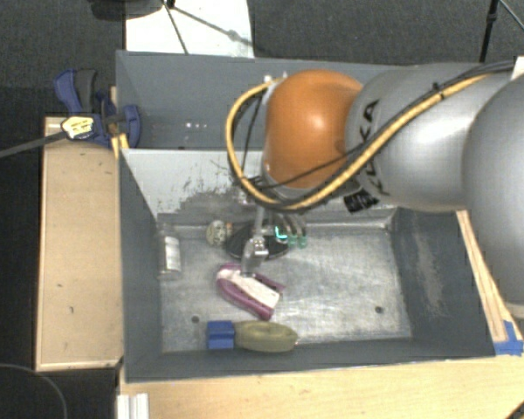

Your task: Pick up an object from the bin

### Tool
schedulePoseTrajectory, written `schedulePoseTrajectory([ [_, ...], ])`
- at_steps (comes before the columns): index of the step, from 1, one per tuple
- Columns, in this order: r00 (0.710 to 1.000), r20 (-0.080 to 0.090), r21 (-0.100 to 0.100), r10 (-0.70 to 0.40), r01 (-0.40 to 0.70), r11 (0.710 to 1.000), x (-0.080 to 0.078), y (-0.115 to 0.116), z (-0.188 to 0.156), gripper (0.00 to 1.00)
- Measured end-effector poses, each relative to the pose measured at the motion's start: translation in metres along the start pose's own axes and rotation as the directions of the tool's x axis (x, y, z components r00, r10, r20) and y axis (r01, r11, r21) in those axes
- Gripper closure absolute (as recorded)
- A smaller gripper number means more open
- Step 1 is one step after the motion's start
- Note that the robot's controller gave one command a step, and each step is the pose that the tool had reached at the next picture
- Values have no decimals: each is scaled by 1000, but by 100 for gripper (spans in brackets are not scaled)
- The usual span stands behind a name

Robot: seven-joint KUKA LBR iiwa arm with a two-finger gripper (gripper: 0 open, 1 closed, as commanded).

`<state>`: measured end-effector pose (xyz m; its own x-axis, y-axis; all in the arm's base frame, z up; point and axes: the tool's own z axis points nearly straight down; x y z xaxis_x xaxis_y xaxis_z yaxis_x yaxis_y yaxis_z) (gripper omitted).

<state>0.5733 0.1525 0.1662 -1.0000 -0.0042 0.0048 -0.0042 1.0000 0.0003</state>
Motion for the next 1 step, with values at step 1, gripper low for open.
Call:
schedulePoseTrajectory([
  [1, 973, 18, -7, 231, -231, 973, -10, -27, 74, 0],
])
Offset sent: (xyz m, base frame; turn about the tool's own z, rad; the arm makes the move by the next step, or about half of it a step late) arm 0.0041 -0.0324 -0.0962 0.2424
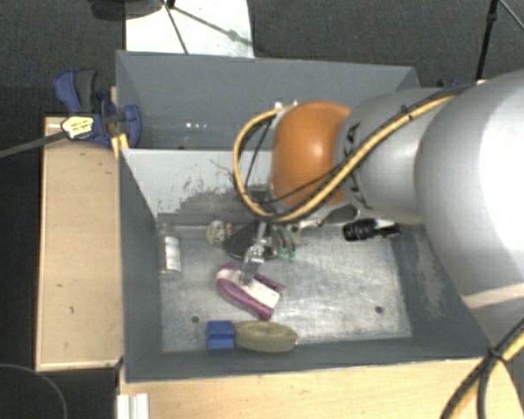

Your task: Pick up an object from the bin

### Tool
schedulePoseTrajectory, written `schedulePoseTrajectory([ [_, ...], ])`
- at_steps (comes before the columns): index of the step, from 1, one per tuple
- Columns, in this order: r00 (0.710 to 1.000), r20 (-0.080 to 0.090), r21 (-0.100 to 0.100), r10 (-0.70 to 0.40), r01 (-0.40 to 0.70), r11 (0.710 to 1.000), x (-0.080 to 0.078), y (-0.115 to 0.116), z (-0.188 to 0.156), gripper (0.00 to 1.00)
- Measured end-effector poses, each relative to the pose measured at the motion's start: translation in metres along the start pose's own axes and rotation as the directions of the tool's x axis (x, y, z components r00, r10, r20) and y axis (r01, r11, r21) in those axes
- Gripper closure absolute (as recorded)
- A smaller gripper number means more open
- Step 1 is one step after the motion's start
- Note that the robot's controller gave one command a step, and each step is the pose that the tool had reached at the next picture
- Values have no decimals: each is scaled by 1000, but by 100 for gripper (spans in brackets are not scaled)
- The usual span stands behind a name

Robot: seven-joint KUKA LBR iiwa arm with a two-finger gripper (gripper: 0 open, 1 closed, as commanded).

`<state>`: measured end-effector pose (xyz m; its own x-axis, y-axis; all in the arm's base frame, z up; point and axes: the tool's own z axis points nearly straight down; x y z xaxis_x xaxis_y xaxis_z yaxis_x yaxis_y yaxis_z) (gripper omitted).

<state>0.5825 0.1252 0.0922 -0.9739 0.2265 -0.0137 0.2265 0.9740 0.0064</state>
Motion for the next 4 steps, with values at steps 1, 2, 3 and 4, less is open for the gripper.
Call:
schedulePoseTrajectory([
  [1, 1000, -13, 5, 2, -2, 1000, 3, -1, 3, 100],
  [2, 996, -5, 1, -90, 90, 996, 19, 23, -148, 100],
  [3, 996, -12, 4, -89, 89, 996, 20, 22, -144, 0],
  [4, 980, -22, 6, -196, 196, 981, 53, -1, -42, 0],
])
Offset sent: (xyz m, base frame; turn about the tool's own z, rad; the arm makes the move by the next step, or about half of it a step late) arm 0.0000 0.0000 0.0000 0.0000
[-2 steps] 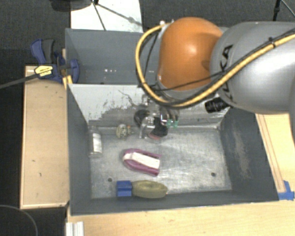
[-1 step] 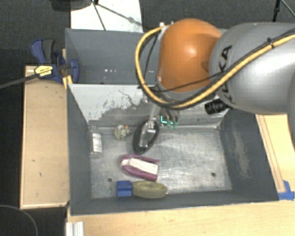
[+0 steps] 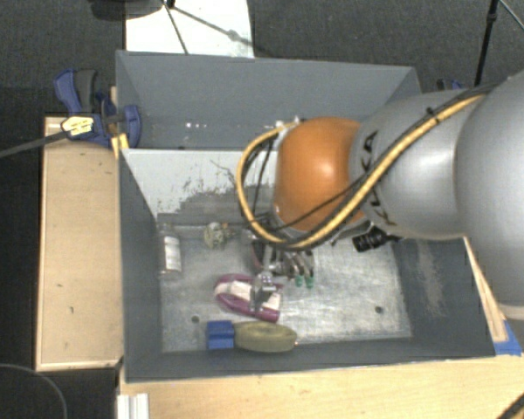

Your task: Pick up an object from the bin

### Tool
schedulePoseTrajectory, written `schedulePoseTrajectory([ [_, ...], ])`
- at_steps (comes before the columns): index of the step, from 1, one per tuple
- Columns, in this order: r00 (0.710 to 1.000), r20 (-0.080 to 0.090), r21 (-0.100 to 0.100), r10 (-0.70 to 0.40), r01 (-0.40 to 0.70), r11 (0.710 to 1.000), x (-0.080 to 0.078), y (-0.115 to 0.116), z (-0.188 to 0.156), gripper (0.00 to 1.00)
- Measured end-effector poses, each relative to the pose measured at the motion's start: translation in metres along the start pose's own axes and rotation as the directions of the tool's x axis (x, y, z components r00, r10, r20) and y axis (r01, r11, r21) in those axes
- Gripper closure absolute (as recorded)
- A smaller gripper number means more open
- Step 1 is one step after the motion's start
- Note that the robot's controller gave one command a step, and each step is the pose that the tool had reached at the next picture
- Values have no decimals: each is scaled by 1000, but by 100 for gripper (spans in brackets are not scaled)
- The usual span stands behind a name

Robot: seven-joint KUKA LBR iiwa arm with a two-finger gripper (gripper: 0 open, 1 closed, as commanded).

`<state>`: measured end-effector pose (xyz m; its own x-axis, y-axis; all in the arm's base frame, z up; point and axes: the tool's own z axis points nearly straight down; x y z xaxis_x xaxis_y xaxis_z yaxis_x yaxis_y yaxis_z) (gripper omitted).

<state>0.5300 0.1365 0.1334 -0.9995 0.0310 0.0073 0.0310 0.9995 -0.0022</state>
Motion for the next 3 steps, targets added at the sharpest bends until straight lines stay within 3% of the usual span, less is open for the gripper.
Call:
schedulePoseTrajectory([
  [1, 987, 27, -6, -159, 159, 987, 8, -10, 57, 0],
  [2, 988, 19, -4, -151, 151, 989, 10, -11, 59, 100],
  [3, 974, 16, -1, -226, 226, 974, 5, 1, -111, 100],
])
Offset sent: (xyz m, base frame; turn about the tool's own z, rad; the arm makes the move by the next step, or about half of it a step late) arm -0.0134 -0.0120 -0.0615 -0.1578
